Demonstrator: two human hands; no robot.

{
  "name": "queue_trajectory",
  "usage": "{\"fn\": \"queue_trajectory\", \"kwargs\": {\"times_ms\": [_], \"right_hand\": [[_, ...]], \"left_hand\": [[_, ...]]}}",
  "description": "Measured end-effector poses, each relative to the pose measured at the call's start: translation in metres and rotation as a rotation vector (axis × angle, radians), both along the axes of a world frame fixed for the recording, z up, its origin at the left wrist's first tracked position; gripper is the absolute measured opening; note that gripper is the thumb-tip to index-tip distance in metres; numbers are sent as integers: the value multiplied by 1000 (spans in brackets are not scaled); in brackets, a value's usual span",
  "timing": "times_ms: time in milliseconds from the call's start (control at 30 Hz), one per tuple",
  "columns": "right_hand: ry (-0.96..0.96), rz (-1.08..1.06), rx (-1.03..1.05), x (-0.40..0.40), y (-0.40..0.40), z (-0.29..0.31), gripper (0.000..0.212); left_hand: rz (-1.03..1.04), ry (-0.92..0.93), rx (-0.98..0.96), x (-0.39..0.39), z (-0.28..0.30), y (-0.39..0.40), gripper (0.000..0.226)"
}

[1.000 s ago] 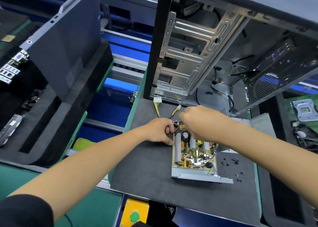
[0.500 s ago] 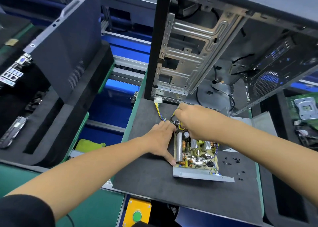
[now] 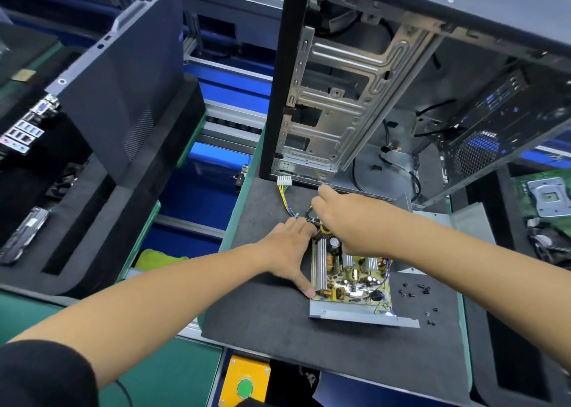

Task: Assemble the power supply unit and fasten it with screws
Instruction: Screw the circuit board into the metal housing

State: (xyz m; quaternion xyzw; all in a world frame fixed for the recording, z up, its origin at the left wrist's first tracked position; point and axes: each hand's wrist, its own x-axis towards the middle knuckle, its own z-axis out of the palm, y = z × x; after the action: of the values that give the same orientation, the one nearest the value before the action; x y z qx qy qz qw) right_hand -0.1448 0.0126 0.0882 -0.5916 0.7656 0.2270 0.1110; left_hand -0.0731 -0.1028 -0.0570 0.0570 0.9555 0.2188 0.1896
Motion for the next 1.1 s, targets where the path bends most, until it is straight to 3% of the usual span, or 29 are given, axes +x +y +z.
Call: {"fn": "queue_trajectory", "kwargs": {"times_ms": [167, 233, 300, 333, 500, 633, 767, 833, 967, 1100], "right_hand": [[73, -10, -13, -1, -3, -2, 6], [108, -7, -4, -3, -1, -3, 17], [121, -2, -25, -4, 1, -5, 14], [107, -6, -41, -3, 2, -6, 10], [-56, -37, -30, 0, 0, -1, 28], [38, -18, -72, 0, -2, -5, 4], [114, -28, -83, -2, -1, -8, 10], [57, -60, -84, -5, 0, -7, 9], [-125, -70, -37, -6, 0, 0, 27], [6, -28, -95, -1, 0, -9, 6]], "left_hand": [[4, 5, -1, 0, 1, 1, 121], [5, 11, -2, 0, 0, 1, 117], [0, 14, -10, 0, 0, 0, 116], [-2, 15, -14, 0, 0, 0, 117], [-4, 7, -20, 0, 1, 1, 125], [0, 21, -44, 0, 0, 2, 121], [-1, 31, -56, 1, -1, 2, 118], [-2, 24, -52, 1, 0, 3, 119], [-7, 9, -50, 0, 3, 2, 122], [-21, 10, -80, -1, 3, 3, 122]]}}
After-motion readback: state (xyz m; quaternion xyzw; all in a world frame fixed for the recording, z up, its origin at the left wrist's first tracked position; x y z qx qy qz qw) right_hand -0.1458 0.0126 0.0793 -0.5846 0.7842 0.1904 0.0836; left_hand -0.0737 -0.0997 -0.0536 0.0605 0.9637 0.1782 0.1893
